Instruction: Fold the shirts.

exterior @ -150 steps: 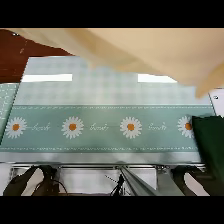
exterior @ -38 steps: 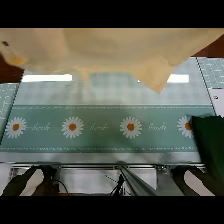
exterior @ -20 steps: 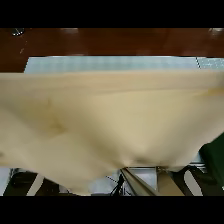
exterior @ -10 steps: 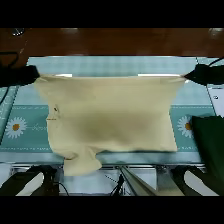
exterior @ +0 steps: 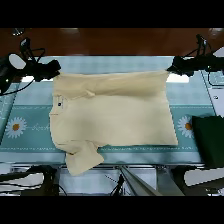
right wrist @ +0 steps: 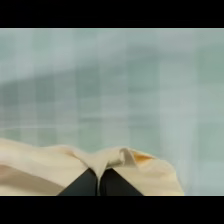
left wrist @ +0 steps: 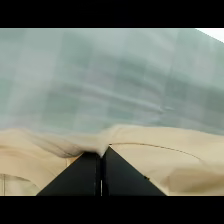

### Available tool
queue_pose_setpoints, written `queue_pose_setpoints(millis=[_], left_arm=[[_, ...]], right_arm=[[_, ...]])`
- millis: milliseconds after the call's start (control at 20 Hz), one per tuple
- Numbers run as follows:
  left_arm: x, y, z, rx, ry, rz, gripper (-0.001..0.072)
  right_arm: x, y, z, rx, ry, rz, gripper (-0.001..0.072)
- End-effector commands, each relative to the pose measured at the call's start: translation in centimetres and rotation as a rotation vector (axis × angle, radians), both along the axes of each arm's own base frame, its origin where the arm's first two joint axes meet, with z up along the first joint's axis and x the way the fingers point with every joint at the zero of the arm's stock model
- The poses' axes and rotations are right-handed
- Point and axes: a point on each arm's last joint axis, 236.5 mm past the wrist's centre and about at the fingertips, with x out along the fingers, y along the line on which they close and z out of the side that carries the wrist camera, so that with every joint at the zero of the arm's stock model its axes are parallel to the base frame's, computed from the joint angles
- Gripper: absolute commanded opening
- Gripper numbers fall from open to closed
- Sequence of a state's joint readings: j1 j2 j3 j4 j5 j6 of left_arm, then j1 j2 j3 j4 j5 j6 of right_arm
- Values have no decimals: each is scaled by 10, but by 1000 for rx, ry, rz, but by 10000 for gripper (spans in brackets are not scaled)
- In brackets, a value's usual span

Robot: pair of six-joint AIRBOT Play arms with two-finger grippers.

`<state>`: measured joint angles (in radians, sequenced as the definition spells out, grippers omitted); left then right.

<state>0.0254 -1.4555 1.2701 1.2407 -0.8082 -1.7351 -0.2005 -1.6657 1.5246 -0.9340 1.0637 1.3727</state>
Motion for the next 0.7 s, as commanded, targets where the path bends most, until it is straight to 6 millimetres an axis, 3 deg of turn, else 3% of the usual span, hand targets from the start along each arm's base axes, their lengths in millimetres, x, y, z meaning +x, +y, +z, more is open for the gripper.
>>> queue_pose_setpoints(millis=[0,150,300,400,500,650], left_arm=[[-18,1,-14,-6,107,-60,18],[-58,7,-9,25,221,-200,17],[-111,3,-20,11,403,-348,17],[-131,-4,-40,-5,473,-369,17],[-153,-9,-66,-17,538,-392,17],[-174,-10,-92,-33,594,-378,19]], right_arm=[[-6,3,-15,21,81,40,25],[-31,-5,-6,21,124,103,25],[-67,-14,-9,37,236,173,25],[-89,-18,-30,13,325,191,25],[-107,-10,-58,22,395,196,25],[-120,-4,-90,30,433,164,28]])
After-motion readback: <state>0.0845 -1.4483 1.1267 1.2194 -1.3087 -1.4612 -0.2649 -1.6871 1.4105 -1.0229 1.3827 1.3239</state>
